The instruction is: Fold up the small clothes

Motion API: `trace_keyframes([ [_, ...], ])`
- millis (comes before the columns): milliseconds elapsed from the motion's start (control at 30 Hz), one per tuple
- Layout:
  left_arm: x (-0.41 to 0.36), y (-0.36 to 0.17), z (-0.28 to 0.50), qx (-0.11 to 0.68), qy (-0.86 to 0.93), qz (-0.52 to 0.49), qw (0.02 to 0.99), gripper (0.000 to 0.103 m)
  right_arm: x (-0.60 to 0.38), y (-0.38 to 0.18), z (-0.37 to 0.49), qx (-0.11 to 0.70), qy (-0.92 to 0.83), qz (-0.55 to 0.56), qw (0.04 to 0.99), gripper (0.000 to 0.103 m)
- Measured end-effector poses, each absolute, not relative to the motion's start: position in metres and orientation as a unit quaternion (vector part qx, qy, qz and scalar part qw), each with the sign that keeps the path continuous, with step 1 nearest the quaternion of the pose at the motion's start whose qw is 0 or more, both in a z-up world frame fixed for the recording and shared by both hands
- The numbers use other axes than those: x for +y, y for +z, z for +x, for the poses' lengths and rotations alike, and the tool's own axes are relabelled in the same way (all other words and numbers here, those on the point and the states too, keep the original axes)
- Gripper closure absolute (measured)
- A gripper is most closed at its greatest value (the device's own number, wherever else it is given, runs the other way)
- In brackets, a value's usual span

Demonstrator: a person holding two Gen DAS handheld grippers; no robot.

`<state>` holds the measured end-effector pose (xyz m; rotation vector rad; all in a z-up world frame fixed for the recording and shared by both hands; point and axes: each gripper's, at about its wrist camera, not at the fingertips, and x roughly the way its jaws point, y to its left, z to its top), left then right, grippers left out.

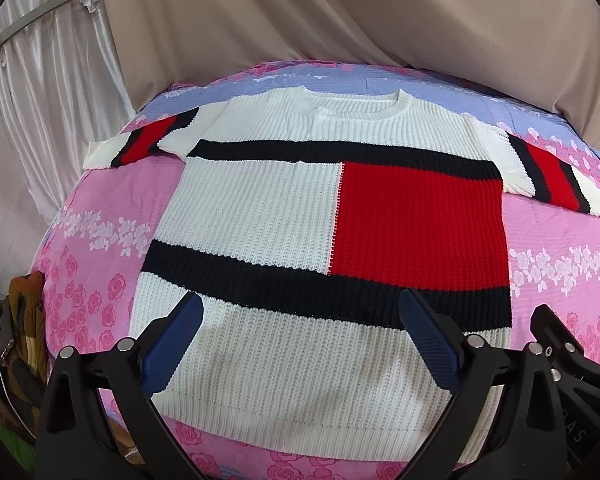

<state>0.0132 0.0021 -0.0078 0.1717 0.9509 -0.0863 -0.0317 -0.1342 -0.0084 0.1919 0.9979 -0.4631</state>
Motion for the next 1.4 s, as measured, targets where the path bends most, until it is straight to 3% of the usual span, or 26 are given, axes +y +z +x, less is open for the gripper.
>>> trace_keyframes([
  [1400, 0.0054, -0.0079, 0.0204, 0.462, -0.039, 0.082, 0.882, 0.009, -0.1286, -0.0111, -0.0252, 0.48, -0.221, 0.085, 0.845, 0.005],
])
